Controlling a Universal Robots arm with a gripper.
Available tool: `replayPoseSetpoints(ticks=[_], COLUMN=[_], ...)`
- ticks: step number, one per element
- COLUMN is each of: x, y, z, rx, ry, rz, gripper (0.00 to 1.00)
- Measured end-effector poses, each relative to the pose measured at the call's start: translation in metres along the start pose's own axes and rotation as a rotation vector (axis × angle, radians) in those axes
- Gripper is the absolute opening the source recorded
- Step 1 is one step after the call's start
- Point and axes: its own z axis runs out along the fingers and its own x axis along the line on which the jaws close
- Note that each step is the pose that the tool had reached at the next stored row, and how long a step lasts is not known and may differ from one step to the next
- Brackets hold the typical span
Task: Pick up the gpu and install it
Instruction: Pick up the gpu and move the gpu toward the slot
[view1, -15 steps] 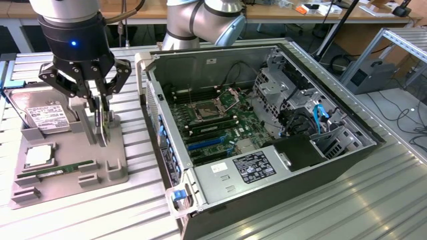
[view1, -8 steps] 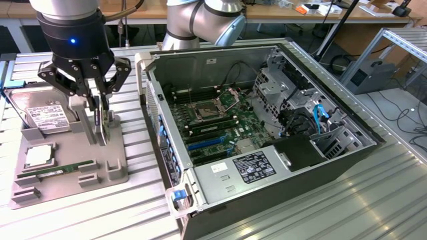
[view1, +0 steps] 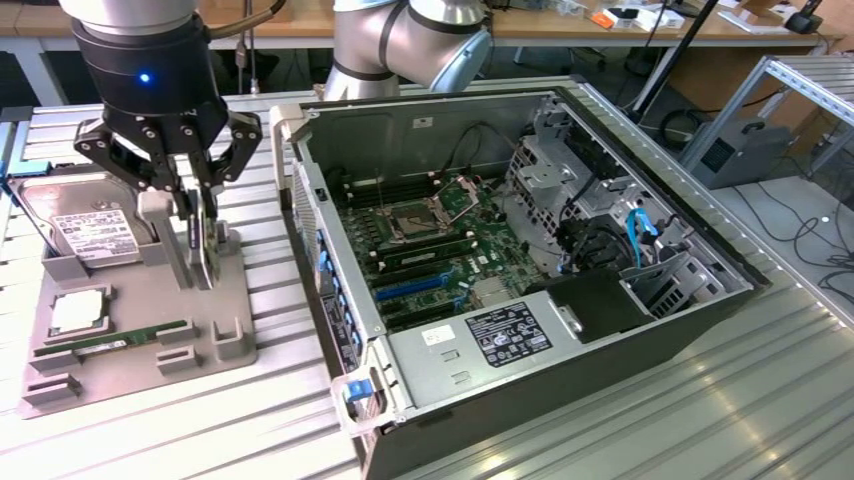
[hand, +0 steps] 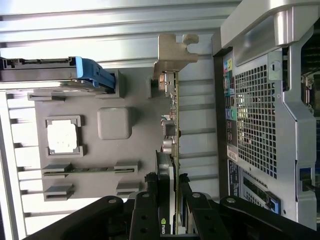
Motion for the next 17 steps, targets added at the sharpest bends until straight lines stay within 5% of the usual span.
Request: replayPoseSetpoints(ticks=[17], x=[-0.0002], y=[-0.0002], z=[-0.0065], rx=[-0.0001], ry=[0.0000], rz=[0.000], gripper=[0.27])
